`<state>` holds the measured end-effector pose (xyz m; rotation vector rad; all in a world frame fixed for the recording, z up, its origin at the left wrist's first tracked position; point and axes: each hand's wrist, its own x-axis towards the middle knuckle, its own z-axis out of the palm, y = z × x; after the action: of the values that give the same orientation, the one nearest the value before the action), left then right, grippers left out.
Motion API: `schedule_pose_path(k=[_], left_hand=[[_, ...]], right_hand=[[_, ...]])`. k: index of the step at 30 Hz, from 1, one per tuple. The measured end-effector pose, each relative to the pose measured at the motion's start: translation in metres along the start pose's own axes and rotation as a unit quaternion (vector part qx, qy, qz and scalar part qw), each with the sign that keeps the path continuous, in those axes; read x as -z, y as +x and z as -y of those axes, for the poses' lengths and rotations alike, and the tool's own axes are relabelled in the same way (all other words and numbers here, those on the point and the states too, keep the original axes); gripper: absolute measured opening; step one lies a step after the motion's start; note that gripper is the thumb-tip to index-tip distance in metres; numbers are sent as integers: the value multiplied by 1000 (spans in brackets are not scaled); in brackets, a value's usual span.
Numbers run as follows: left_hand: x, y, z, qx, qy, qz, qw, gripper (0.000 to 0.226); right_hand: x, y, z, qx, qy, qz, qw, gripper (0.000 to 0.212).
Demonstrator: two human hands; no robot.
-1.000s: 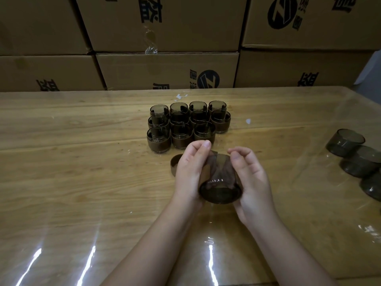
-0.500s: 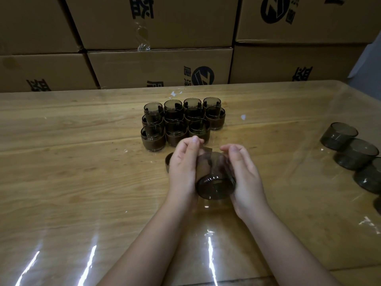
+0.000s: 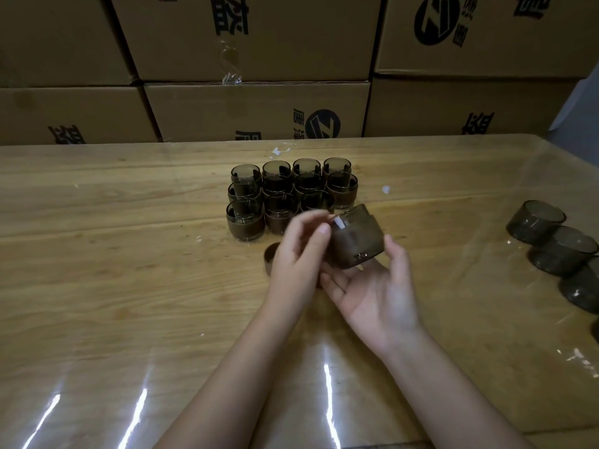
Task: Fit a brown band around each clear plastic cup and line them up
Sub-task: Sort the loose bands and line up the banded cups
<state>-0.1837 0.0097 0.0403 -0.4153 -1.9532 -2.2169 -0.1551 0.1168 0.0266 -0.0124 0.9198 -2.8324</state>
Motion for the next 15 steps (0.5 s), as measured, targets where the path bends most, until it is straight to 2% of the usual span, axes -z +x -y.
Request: schedule_pose_path(k=[2,4,6,9,13,15], left_hand=[[1,-1,2,32,-27,46,998,30],[3,-1,3,51,-53,63,995,28],[4,-1,2,75,-99,63,990,23],[7,1,-2,91,-176,63,978,21],[21,3,-2,116,-225,116,961,22],[28,3,-2,126,-239,148,951,37]], right_hand=[[2,0,2,-34,52,13,998,68],[5,1,1,-54,18,24,998,74],[6,2,-1,-53,-30,23,998,71],[4,2,-1,-3,-75,12,997,64],[-3,0,-4,19,-102,41,994,55],[-5,-2,-6,20,-138,49,989,50]])
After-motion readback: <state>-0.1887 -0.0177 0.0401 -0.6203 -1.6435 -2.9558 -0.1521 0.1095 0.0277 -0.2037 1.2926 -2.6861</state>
